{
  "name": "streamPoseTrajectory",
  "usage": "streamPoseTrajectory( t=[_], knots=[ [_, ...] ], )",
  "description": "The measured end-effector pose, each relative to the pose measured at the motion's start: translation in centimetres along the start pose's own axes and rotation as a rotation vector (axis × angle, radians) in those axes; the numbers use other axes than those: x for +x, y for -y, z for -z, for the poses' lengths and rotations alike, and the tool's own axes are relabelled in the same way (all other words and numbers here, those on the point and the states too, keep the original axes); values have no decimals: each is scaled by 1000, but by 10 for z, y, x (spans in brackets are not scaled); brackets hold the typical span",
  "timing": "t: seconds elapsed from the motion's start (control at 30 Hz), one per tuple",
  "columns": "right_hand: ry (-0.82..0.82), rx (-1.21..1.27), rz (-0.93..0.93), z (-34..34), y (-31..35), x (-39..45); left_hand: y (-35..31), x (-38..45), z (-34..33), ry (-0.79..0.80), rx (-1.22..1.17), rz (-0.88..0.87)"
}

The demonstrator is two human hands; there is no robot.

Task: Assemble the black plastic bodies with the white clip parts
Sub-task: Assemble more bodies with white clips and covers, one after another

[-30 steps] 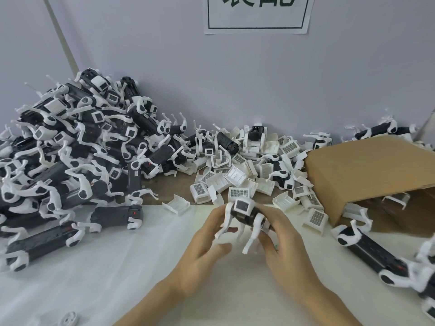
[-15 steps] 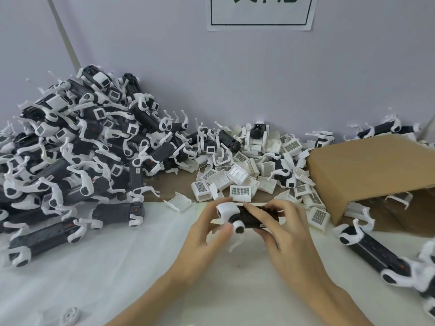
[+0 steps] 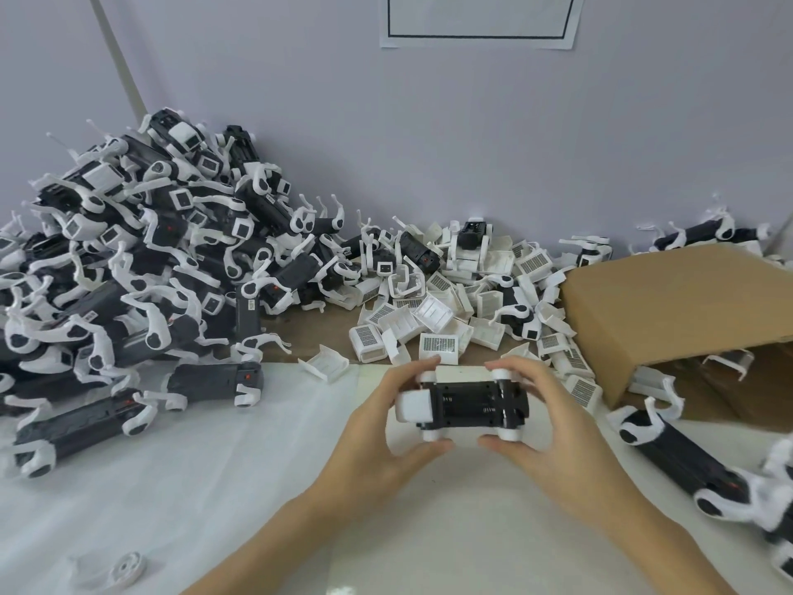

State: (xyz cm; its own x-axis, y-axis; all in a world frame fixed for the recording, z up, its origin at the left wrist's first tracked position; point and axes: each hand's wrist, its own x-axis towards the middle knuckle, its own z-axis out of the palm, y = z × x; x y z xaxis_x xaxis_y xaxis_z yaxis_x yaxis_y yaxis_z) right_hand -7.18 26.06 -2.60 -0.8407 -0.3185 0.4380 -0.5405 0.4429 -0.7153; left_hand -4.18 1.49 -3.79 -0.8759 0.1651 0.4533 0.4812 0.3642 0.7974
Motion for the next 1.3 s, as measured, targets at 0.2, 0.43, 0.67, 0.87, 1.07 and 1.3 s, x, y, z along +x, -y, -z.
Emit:
streamPoseTrajectory(
  t=[0.2, 0.43, 0.67, 0.87, 1.07, 1.3],
  knots=[
    [-79, -145, 137, -4, 2, 0, 3, -1, -3, -96, 102, -109],
    [-4, 244, -167, -8, 13, -3, -1, -1, -1, -172, -196, 174],
    [70, 302, -314, -33, 29, 14, 6, 5, 5, -289, -369, 357],
    [36, 497, -446, -44, 29, 40, 9, 7, 6, -334, -476, 312],
    [-28, 548, -416, -60, 24, 33, 16, 7, 7, -306, -512, 323],
    [-141, 535, -418, -52, 29, 34, 14, 10, 5, -247, -633, 386]
  ],
)
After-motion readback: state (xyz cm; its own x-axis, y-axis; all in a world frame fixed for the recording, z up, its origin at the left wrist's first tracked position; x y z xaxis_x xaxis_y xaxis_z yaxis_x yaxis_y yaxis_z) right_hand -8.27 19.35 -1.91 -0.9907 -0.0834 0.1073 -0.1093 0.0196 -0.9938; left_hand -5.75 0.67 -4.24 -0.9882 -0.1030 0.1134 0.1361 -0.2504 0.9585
